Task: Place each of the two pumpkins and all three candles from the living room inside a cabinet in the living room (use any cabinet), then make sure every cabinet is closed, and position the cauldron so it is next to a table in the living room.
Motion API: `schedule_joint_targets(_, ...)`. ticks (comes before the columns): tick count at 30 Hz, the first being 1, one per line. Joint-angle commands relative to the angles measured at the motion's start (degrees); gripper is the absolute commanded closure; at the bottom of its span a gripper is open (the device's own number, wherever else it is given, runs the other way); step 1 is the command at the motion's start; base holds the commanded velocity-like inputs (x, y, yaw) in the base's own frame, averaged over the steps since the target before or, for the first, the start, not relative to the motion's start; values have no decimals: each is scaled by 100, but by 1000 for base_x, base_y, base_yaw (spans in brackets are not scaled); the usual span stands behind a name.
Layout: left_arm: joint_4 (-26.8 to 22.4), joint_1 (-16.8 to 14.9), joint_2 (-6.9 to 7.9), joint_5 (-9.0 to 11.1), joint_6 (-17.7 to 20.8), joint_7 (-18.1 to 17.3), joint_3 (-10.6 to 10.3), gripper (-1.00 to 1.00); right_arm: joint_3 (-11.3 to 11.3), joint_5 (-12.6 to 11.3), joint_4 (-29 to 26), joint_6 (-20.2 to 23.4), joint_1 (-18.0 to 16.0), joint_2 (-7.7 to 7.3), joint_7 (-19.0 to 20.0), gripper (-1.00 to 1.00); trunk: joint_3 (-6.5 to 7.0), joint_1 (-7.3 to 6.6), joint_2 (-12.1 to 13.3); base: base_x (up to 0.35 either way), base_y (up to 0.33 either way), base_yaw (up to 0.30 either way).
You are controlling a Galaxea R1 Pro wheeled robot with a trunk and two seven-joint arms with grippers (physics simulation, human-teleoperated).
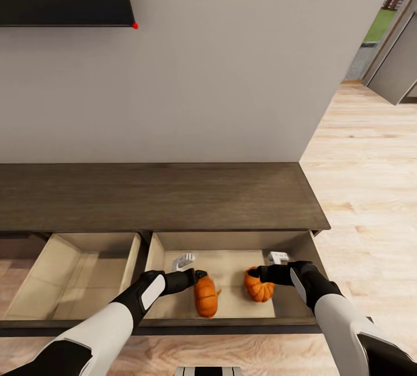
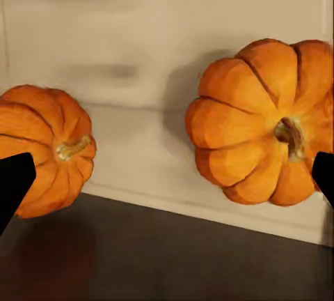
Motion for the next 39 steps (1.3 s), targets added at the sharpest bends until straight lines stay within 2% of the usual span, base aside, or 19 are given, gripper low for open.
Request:
schedule_joint_targets(1,-3,-3,2,22,21,7,-18,-100,-48,55,-16,19,-2,5,-63,-100,-4,-1,-2,0,0,0)
schedule_joint_targets(4,-8,-4,3,22,26,26,-18,-100,-42,49,-24,-5,-2,11,-315,-100,-4,-1,-2,0,0,0)
schedule_joint_targets(9,-12,0,2,23,24,24,-11,-100,-40,47,-28,-32,-2,8,-401,-100,-4,-1,-2,0,0,0)
schedule_joint_targets(12,-71,6,8,77,36,-5,23,-100,-3,53,-376,0,24,13,-397,-100,-4,-1,-2,0,0,0)
schedule_joint_targets(25,-100,2,2,106,84,-22,34,-100,13,61,-457,37,39,10,-386,-100,230,-286,520,0,0,0)
schedule_joint_targets(29,-274,22,-10,109,138,-35,31,-100,1,51,-627,283,105,-23,-343,-100,301,-374,680,0,0,0)
schedule_joint_targets(31,-435,52,1,109,259,-34,33,-100,-3,51,-867,424,226,-25,-293,-100,337,-418,760,0,0,0)
schedule_joint_targets(34,-902,243,20,109,491,-30,39,-100,11,52,-2355,930,1036,3,15,-100,391,-484,881,0,0,0)
schedule_joint_targets(35,-961,270,21,109,528,-29,40,-100,15,51,-2643,1070,1182,7,42,-100,409,-506,921,0,0,0)
schedule_joint_targets(37,-1158,370,25,111,636,-29,56,-100,201,49,-3692,1647,1646,16,104,-100,445,-550,1001,0,0,0)
schedule_joint_targets(38,-1225,411,26,114,664,-29,61,-100,392,40,-4091,1857,1811,18,120,-100,463,-572,1041,0,0,0)
schedule_joint_targets(39,-1250,425,25,115,674,-29,61,-100,486,31,-4259,1935,1886,17,126,-100,481,-594,1081,0,0,0)
